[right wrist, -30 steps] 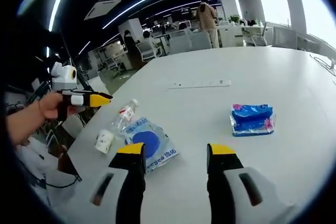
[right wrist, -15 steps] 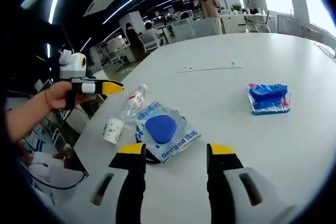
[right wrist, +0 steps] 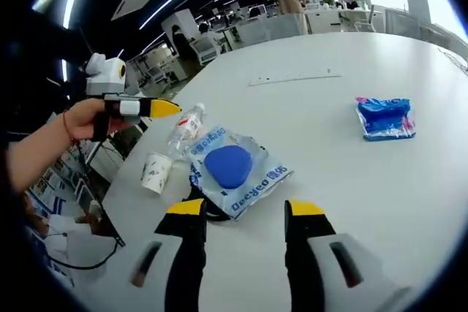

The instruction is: Arrange the tabletop items into an orderly group along one side of the table until the central work area is clear of visible clutter.

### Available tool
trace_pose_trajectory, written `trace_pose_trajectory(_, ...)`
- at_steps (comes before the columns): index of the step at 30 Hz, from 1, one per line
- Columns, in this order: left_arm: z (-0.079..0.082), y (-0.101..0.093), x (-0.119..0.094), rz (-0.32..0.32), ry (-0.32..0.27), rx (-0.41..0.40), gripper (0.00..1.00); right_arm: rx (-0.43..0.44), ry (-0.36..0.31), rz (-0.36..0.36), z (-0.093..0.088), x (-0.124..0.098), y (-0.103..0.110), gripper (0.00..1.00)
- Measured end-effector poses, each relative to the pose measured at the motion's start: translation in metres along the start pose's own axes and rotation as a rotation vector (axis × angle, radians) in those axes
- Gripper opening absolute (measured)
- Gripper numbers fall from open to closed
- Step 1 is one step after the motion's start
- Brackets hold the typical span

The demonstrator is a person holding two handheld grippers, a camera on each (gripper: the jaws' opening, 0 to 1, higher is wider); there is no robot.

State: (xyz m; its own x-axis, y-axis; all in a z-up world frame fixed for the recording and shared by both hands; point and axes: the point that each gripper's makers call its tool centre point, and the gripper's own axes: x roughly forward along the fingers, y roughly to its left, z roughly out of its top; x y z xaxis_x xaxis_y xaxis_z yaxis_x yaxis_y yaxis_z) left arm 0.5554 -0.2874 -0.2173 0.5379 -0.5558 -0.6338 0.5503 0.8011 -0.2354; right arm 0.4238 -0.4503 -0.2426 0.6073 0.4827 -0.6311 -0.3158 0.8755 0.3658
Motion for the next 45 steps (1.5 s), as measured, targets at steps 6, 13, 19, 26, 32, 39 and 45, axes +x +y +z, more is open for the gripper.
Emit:
trace_pose_trajectory(6, -0.006, 0.001, 0.011, 0.002, 0.037, 0.010, 0.50, 0.023, 0.026, 0.007, -0.013, 0.010, 0.004, 0.39)
trace_pose_trajectory(13, -0.012, 0.004, 0.025, 0.021, 0.092, 0.051, 0.48, 0.071, 0.047, 0.019, -0.025, 0.020, 0.007, 0.35)
trace_pose_trajectory(19, -0.021, 0.009, 0.041, 0.032, 0.150, 0.092, 0.46, 0.097, 0.051, 0.022, -0.026, 0.025, 0.005, 0.32)
trace_pose_trajectory(26, -0.032, 0.012, 0.059, 0.038, 0.208, 0.111, 0.45, 0.120, 0.051, 0.019, -0.026, 0.032, 0.003, 0.29)
trace_pose_trajectory(32, -0.039, 0.016, 0.068, 0.046, 0.251, 0.123, 0.42, 0.141, 0.061, 0.025, -0.029, 0.037, 0.002, 0.25)
trace_pose_trajectory(39, -0.045, 0.023, 0.075, 0.078, 0.289, 0.149, 0.39, 0.158, 0.080, 0.037, -0.035, 0.046, 0.001, 0.19)
trace_pose_trajectory(45, -0.053, 0.025, 0.081, 0.085, 0.327, 0.145, 0.31, 0.175, 0.087, 0.052, -0.038, 0.050, 0.003, 0.14)
